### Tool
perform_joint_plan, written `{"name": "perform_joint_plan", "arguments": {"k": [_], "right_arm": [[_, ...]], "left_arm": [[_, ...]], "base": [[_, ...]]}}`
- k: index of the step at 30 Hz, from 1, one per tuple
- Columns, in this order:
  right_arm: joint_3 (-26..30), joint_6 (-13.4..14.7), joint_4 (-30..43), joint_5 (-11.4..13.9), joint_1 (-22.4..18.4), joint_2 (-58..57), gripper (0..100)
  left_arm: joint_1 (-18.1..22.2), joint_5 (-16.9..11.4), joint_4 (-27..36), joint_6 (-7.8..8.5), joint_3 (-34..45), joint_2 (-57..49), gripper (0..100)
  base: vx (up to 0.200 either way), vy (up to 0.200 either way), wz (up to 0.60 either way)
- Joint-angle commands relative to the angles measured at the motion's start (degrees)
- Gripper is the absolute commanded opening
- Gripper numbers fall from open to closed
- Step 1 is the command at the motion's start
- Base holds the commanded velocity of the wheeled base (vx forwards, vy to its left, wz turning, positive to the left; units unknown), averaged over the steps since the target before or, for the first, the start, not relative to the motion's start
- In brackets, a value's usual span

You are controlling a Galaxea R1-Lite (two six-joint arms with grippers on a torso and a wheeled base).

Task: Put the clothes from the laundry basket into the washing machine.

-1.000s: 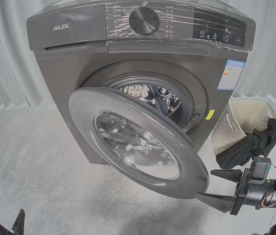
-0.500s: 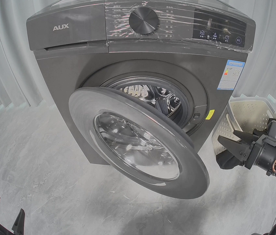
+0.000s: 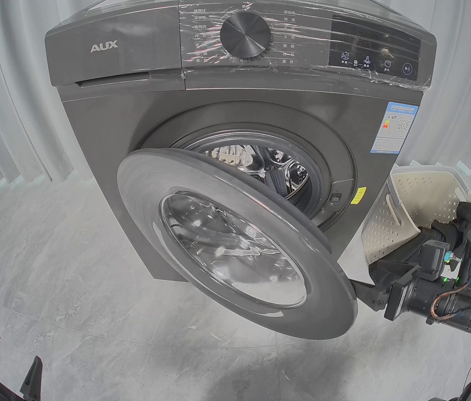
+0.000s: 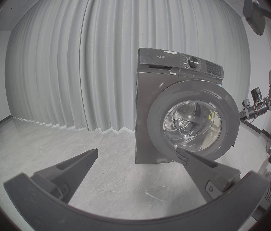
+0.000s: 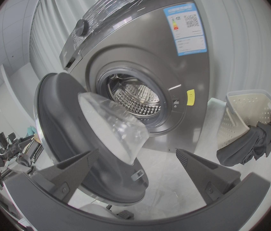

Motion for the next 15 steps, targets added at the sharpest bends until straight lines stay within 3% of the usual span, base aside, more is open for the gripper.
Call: {"name": "perform_joint_plan", "arguments": {"k": [1, 4, 13, 15], "right_arm": [[0.9, 0.4, 0.0, -0.1, 4.0, 1.3, 100], [0.8, 1.6, 0.0, -0.2, 5.8, 0.9, 100], [-2.2, 2.5, -0.2, -0.5, 2.6, 3.4, 100], [-3.9, 2.7, -0.3, -2.9, 2.5, 7.0, 100]], "left_arm": [[0.0, 0.0, 0.0, -0.04, 0.8, -0.9, 100], [0.0, 0.0, 0.0, -0.04, 0.8, -0.9, 100], [0.0, 0.0, 0.0, -0.04, 0.8, -0.9, 100], [0.0, 0.0, 0.0, -0.04, 0.8, -0.9, 100]], "base": [[0.0, 0.0, 0.0], [0.0, 0.0, 0.0], [0.0, 0.0, 0.0], [0.0, 0.0, 0.0]]}}
